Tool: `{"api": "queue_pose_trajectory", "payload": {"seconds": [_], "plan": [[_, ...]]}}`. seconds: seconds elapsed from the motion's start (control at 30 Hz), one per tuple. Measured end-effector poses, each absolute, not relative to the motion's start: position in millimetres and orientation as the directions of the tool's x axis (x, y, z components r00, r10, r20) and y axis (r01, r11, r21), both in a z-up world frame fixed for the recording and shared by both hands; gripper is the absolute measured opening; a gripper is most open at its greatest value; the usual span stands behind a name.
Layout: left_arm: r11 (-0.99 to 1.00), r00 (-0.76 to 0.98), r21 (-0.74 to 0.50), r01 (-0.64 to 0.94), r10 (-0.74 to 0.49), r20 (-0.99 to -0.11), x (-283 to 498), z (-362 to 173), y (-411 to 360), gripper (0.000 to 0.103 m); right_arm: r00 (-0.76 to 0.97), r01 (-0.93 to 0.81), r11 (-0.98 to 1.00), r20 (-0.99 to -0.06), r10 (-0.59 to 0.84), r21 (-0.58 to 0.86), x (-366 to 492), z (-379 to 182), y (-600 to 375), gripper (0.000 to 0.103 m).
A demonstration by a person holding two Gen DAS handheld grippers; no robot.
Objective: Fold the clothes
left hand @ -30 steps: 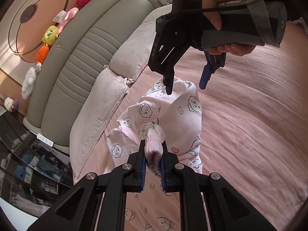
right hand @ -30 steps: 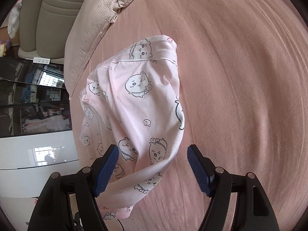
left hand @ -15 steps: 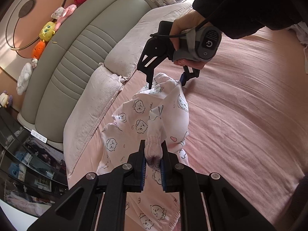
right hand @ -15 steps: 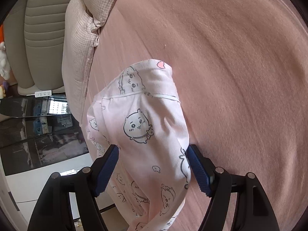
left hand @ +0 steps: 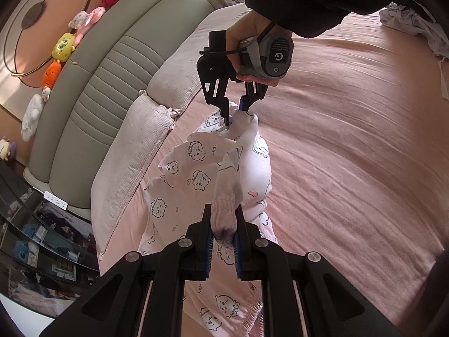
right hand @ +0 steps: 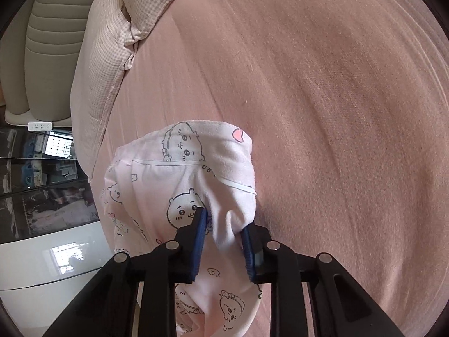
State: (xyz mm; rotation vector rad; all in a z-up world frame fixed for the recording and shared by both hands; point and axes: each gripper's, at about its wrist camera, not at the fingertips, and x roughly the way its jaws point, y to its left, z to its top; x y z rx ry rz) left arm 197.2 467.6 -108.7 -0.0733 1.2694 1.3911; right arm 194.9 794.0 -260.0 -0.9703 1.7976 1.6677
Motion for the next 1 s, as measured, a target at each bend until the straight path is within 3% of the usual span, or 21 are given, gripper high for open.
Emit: {"api": "queue_pose_trajectory", "payload": {"seconds": [0.07, 0.27, 1.0], "plan": [[0.294, -0.297, 0.603, -0.742, 0.662, -0.688, 198.3, -110.0, 466.6, 0.01, -0.618, -0.776, -0.035, -0.771, -0.151, 0.629, 193.5, -251.8, 796.2, 0.01], [0.303, -0.276, 0.573, -0.762, 0.648, -0.71, 202.0, -114.3, 463.5, 0.01, -0.58, -0.791, -0.171, -0.809, -0.091, 0.587, 182.9, -217.4, 798.6, 0.004], [0.207, -0.29, 0.497, -0.843, 0.604, -0.743, 183.4, -103.0, 449.6, 0.01, -0.523, -0.763, -0.409, -0.85, -0.065, 0.5, 104.2, -143.1, 768.3, 0.004]]}}
